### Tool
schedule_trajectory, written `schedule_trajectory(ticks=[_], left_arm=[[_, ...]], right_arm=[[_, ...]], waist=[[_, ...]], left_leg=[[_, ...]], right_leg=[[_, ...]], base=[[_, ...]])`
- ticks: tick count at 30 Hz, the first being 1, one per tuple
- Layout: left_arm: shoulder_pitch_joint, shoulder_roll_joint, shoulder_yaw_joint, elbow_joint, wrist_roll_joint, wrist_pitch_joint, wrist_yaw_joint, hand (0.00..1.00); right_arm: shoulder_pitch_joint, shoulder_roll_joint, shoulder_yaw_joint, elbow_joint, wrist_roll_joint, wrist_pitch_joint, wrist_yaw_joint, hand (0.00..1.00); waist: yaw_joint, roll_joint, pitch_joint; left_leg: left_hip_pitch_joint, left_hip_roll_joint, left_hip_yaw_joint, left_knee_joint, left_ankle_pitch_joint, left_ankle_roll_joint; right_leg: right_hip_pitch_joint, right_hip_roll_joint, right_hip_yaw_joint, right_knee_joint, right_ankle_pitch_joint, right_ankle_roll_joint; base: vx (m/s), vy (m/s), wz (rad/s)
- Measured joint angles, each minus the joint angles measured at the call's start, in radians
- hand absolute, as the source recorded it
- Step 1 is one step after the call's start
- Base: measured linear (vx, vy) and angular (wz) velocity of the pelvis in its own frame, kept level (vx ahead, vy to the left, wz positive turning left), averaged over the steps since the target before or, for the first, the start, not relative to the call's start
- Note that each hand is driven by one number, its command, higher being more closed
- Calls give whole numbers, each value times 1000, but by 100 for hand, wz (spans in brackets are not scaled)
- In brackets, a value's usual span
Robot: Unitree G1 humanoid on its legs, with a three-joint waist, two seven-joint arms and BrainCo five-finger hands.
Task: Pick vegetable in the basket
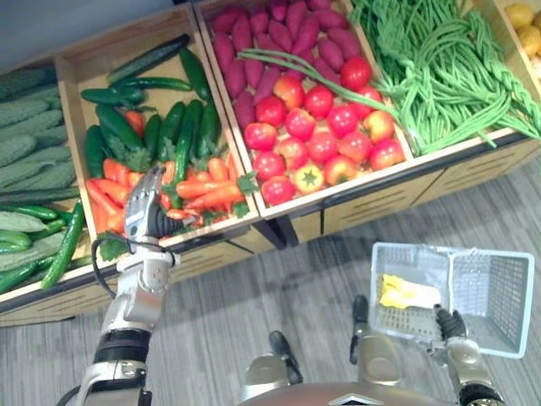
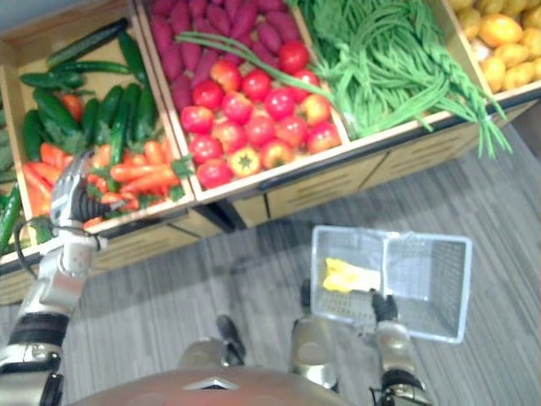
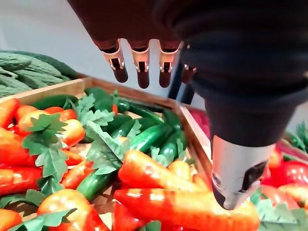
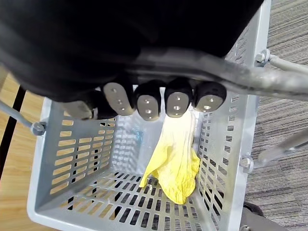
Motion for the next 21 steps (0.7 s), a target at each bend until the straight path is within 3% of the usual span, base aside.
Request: schedule_trajectory(ticks=[9,21], left_arm=[[-126,30,-89,59,8,10,-87,0],[-225,69,-159,56,9,17,-96,0]], right_arm=[[-2,-1,6,-31,0,1,0,100],[1,-1,17,-86,0,0,1,100]], waist=[[4,-3,34],[29,-12,67]], left_leg=[[-15,2,2,8,-1,0],[-79,19,14,47,-11,-1]], right_leg=[[-19,-3,10,13,0,0],[-72,1,29,30,0,-1]], base=[[3,-33,-2],[-25,-46,-1]])
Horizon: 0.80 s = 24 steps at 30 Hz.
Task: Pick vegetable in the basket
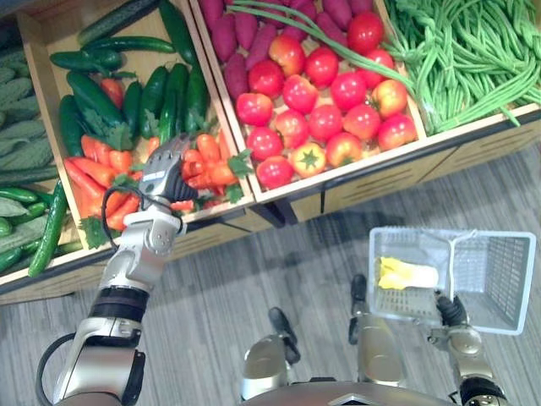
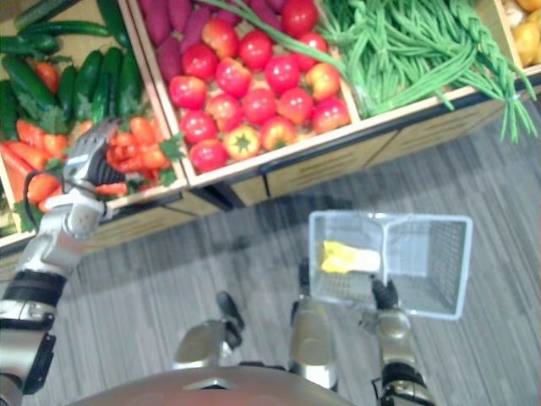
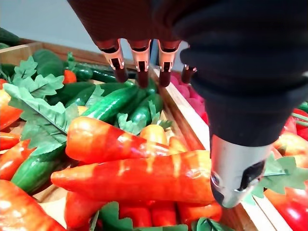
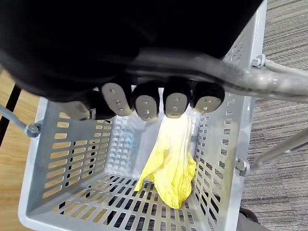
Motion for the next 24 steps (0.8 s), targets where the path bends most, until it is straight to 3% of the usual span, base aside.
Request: schedule_trajectory(ticks=[24], left_arm=[[-106,3,-30,-13,5,34,-33,0]], right_arm=[[9,0,11,-66,-17,29,-1,100]], waist=[[27,-34,54]], left_leg=[[-66,34,54,47,-11,-14]], right_leg=[[-69,16,40,4,5,-6]], base=[[-1,-32,-3]])
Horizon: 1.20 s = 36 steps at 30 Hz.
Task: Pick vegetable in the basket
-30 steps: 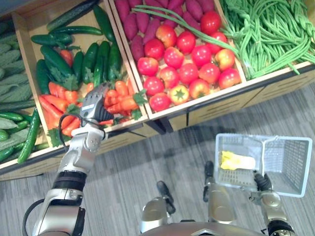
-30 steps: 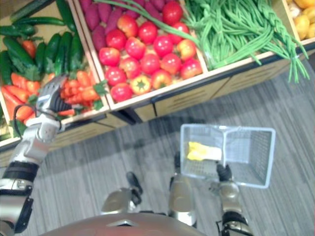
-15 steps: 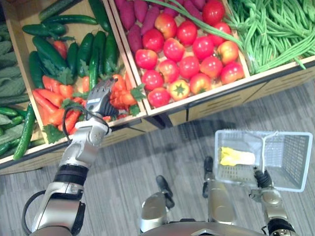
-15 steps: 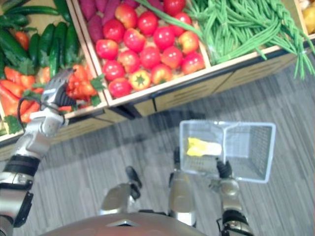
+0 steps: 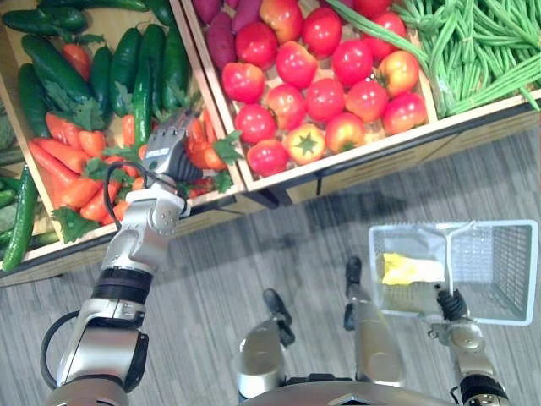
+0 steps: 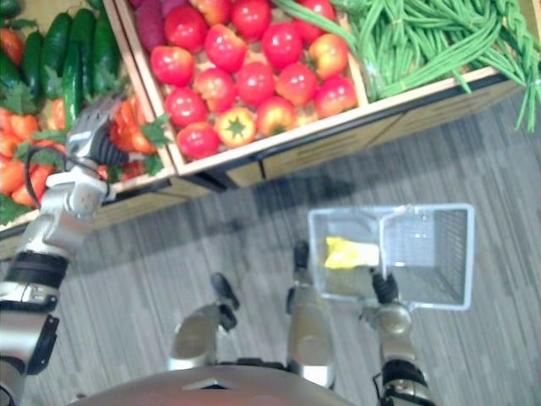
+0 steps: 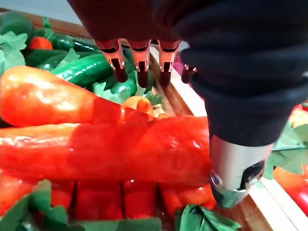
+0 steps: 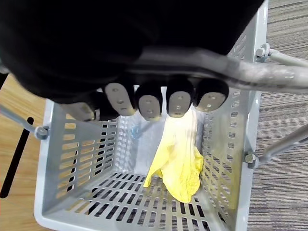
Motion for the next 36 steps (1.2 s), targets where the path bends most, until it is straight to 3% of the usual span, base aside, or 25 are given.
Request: schedule_trajectory(ticks=[14,15,21,36], left_arm=[[1,2,2,-14,26,1,-42,0],[2,3,2,-23,27,1,-43,100],[2,44,26,-56,28,-1,-43,100],[7,35,36,-25,26,2,-63,100]], right_arm=[[16,-1,8,-1,1,17,2,100],[16,-1,8,-1,1,16,2,100],[15,-1,10,-5,0,17,4,100],[19,-1,20,-6,1,18,9,100]], waist=[[1,-8,5],[0,-8,6],[1,-12,8],[-2,-21,11]], left_leg=[[-10,8,21,4,-8,-3],[-19,11,20,10,-8,-2],[-32,29,44,34,-13,-5],[-40,41,62,57,-23,-6]], right_leg=[[-16,8,14,-4,3,-4],[-21,9,13,-4,4,-4],[-34,23,27,-8,14,-15],[-29,29,42,-41,43,-9]], base=[[-9,-8,-1],[-37,-42,-1],[-23,-46,-8],[-22,-30,-3]])
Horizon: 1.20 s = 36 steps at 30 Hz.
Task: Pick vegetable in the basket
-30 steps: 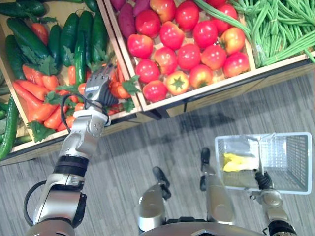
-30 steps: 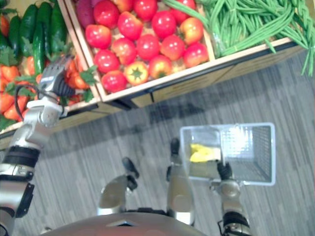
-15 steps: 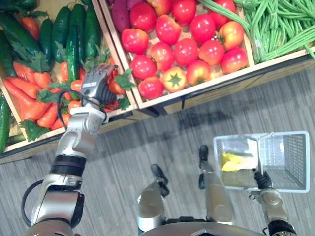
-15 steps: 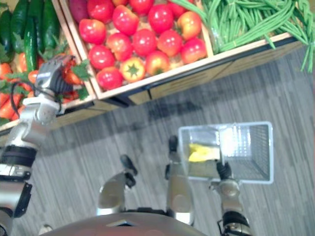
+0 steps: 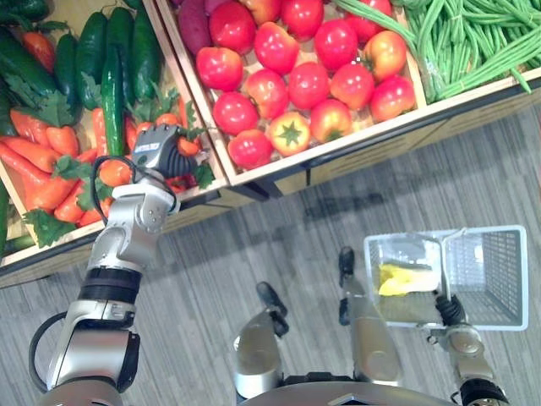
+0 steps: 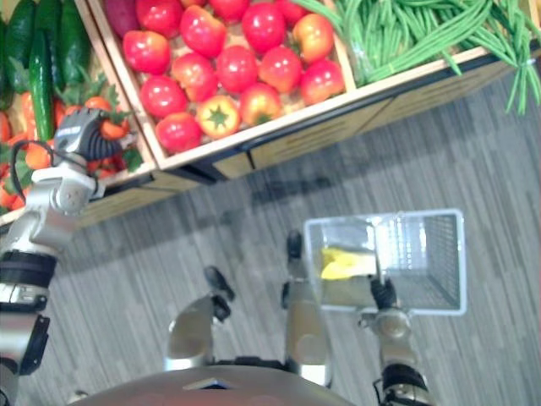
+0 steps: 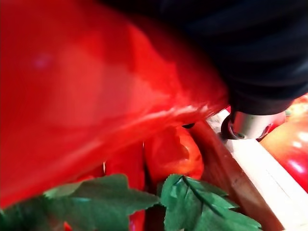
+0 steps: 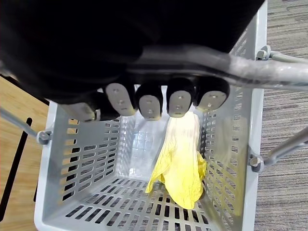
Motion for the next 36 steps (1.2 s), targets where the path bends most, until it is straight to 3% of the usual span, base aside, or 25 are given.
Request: schedule_trajectory(ticks=[8,19,24,31,36], left_arm=[[-7,-3,5,20,0,43,1,100],[0,4,50,-48,12,43,3,100],[7,81,14,-126,39,29,3,100],[16,158,-149,-276,40,-70,-10,100],[34,158,-256,-352,38,-126,-26,100]], right_arm=[[11,1,24,0,0,0,1,100],[26,4,2,42,-3,6,9,100],[25,-10,-88,72,-43,10,16,100],[-32,-221,-132,86,-150,13,38,100],[-86,-358,-76,5,-201,7,63,100]], waist=[[-8,-5,-2],[1,-16,-19],[-4,-22,-64],[-22,-28,-97],[-29,-29,-111]], left_leg=[[3,7,-23,14,1,1],[46,-6,-80,17,7,8],[59,-21,-104,17,8,10],[103,-45,-98,13,-3,24],[146,-43,-24,29,-32,23]], right_leg=[[22,-1,-15,0,0,0],[95,-16,-52,-3,0,0],[120,-26,-61,-7,2,3],[171,-41,-43,-33,16,26],[174,-34,29,-34,25,39]], base=[[-23,-39,7],[-33,-23,11],[-45,-6,9],[-48,3,-1],[-11,11,-41]])
